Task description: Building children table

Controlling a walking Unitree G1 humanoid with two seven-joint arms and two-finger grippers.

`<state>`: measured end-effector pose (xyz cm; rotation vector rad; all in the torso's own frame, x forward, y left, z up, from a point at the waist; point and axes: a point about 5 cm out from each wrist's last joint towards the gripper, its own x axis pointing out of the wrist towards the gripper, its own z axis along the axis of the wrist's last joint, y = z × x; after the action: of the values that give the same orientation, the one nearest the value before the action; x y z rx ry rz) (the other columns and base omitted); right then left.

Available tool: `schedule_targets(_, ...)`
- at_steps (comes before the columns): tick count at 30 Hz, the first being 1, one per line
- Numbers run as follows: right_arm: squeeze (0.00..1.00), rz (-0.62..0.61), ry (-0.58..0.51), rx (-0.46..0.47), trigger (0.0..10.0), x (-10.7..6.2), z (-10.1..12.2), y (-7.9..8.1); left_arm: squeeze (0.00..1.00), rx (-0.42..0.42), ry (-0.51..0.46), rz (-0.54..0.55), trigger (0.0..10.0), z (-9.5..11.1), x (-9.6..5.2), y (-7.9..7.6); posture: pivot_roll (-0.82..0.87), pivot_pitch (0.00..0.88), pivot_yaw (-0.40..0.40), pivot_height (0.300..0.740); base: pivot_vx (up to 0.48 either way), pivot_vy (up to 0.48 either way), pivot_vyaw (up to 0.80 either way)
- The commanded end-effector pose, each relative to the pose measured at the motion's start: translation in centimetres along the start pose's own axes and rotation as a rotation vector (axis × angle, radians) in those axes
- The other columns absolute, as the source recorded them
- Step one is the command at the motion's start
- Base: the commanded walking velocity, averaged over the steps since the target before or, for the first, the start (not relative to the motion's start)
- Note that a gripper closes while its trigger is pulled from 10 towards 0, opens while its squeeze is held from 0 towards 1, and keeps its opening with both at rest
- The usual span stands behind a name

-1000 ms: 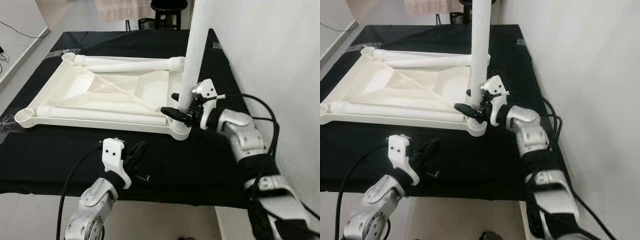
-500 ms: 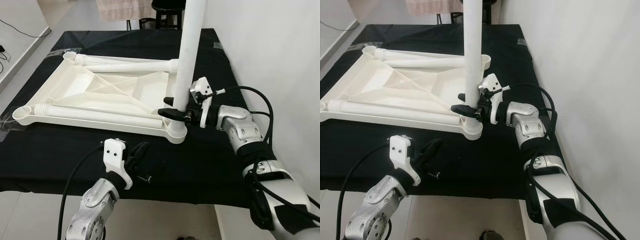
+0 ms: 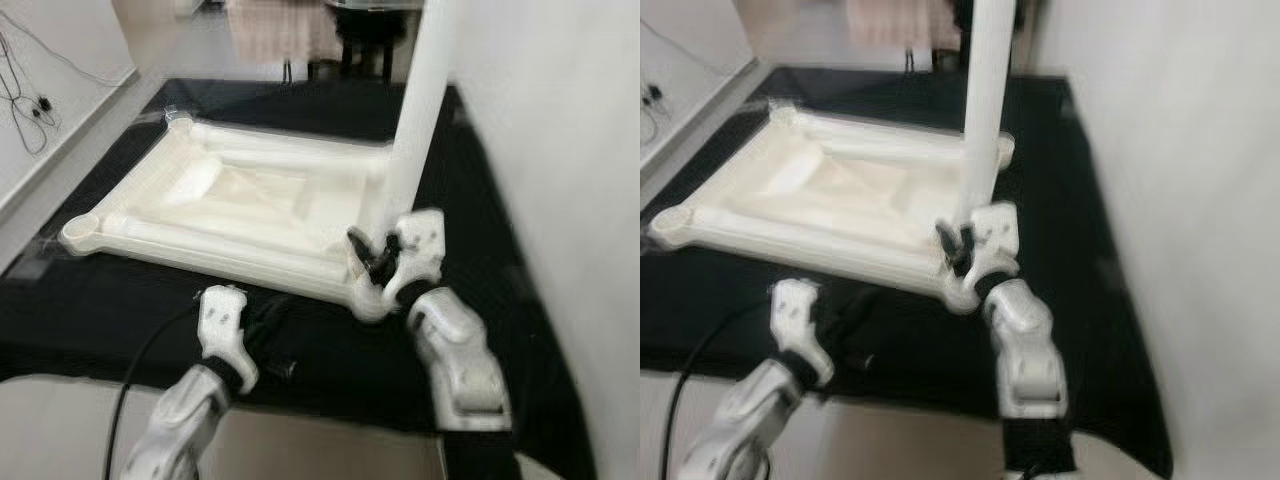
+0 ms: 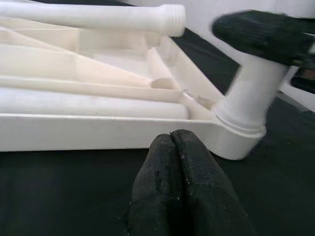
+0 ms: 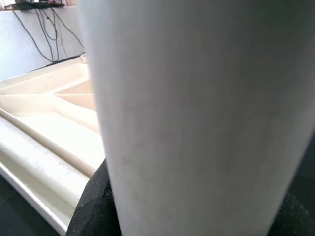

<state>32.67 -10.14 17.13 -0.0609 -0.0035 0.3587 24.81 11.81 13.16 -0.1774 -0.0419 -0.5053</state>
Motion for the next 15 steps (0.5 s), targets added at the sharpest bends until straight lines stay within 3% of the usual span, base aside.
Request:
schedule_targets(1,0.0,-0.029,0.174,0.001,0.0,0.2,-3.7,-0.3,0.0,-0.008,0.017,-0.013,10.0,-0.4,0.0,-0.2,0.1,0.125,-0.013,0.74,0.0,0.0,0.0)
schedule_targets(3,0.0,-0.014,0.179,-0.01,0.0,0.6,-3.7,-0.3,0.0,-0.004,0.015,-0.008,10.0,-0.5,0.0,-0.2,0.1,0.12,-0.008,0.74,0.0,0.0,0.0)
schedule_targets(4,0.0,-0.047,0.158,-0.021,10.0,1.4,-3.3,-0.9,0.0,0.002,0.011,0.003,10.0,-0.5,0.0,-0.2,0.1,0.113,-0.012,0.74,0.0,0.0,0.0)
schedule_targets(5,0.35,-0.057,0.127,-0.006,10.0,2.0,-2.8,-1.7,0.0,0.002,0.01,0.007,10.0,-0.5,0.0,-0.2,0.1,0.111,-0.013,0.74,0.0,0.0,0.0)
schedule_targets(8,0.35,-0.054,0.11,0.009,10.0,2.3,-2.4,-2.2,0.0,0.001,0.01,0.005,10.0,-0.5,0.1,-0.3,0.1,0.111,-0.013,0.74,0.0,0.0,0.0)
schedule_targets(9,1.0,-0.012,0.081,0.018,10.0,2.7,-1.8,-2.6,0.0,-0.002,0.011,0.001,10.0,-0.5,0.1,-0.3,0.1,0.108,-0.012,0.74,0.0,0.0,0.0)
schedule_targets(11,1.0,0.064,0.054,0.032,10.0,2.7,-0.6,-2.4,0.0,-0.006,0.013,-0.004,10.0,-0.6,0.2,-0.4,0.1,0.107,-0.013,0.74,0.0,0.0,0.0)
schedule_targets(12,0.77,0.111,0.036,0.033,10.0,2.8,0.0,-2.5,0.0,-0.008,0.013,-0.006,10.0,-0.6,0.2,-0.5,0.1,0.107,-0.013,0.74,0.0,0.0,0.0)
schedule_targets(14,0.77,0.111,0.036,0.033,10.0,2.8,0.0,-2.5,0.0,-0.008,0.013,-0.006,10.0,-0.6,0.2,-0.5,0.1,0.107,-0.013,0.74,0.0,0.0,0.0)
schedule_targets(15,0.0,0.272,0.003,0.081,10.0,3.2,0.9,-3.0,0.0,-0.01,0.013,-0.009,10.0,-0.6,0.2,-0.5,0.1,0.109,-0.014,0.74,0.0,0.0,0.0)
